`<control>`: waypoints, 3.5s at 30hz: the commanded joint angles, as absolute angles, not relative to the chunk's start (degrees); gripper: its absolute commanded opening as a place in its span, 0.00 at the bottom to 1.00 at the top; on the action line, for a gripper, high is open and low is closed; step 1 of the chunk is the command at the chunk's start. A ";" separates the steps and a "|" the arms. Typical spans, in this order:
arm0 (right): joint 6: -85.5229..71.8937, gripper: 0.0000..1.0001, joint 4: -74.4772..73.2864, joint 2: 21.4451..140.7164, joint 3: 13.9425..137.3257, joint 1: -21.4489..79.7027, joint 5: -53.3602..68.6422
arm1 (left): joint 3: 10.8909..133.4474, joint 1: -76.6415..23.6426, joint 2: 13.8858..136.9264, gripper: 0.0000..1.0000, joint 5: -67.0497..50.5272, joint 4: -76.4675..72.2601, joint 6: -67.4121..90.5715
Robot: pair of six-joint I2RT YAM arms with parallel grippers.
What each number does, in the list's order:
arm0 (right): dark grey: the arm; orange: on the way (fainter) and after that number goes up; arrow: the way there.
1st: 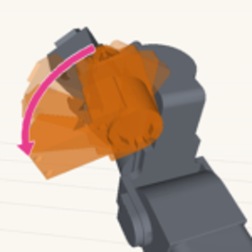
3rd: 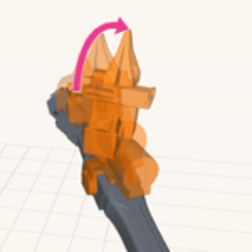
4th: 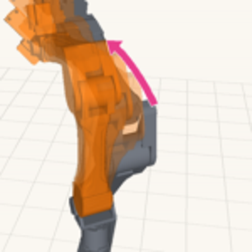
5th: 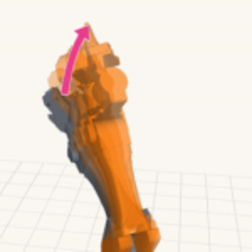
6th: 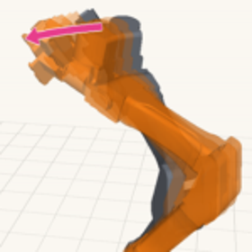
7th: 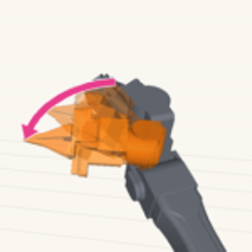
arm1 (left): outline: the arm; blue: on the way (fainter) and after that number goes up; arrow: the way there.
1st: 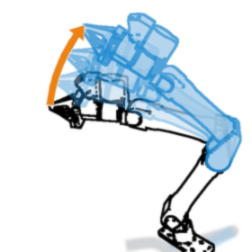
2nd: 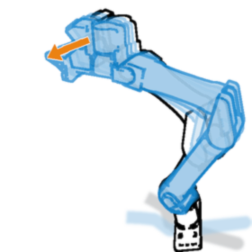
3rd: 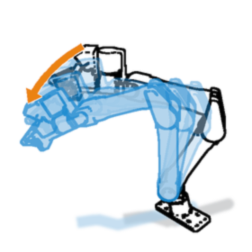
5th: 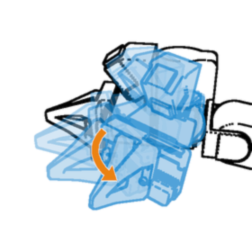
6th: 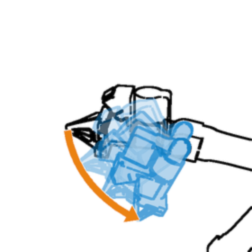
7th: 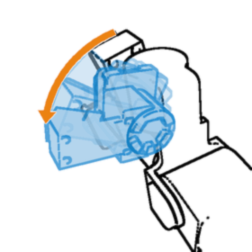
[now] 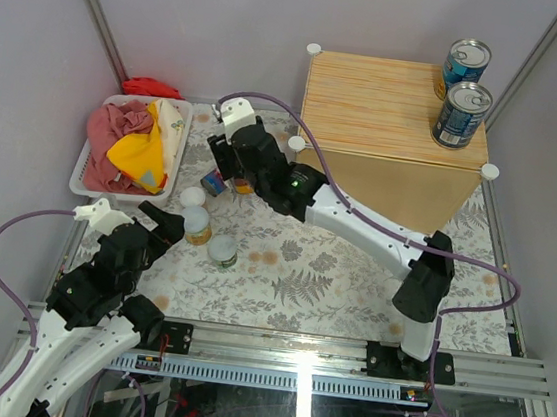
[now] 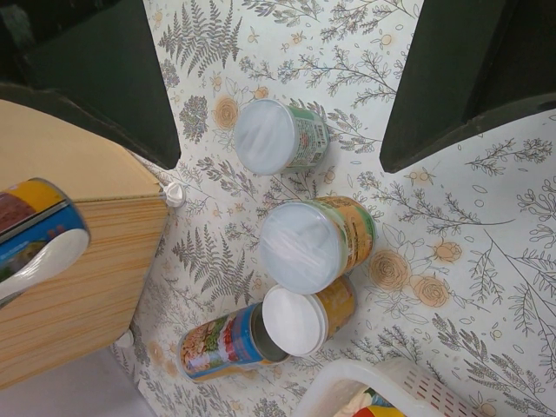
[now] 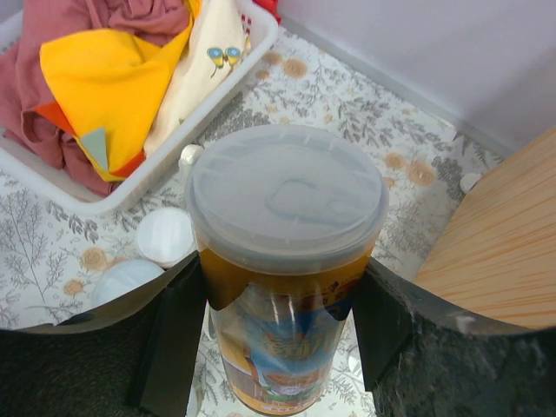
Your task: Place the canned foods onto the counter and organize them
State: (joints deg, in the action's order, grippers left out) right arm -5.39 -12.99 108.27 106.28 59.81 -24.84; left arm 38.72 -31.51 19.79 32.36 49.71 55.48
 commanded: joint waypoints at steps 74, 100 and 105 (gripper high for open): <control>1.06 0.00 16.34 103.73 116.71 19.41 -36.56 | 39.01 -34.59 21.60 1.00 35.06 49.75 57.30; 1.34 0.00 19.80 108.01 116.48 17.91 -35.24 | 39.24 -35.15 21.20 1.00 35.41 50.16 57.39; 0.84 0.00 19.43 108.18 115.81 17.84 -35.15 | 39.28 -35.25 21.25 1.00 35.58 50.23 57.30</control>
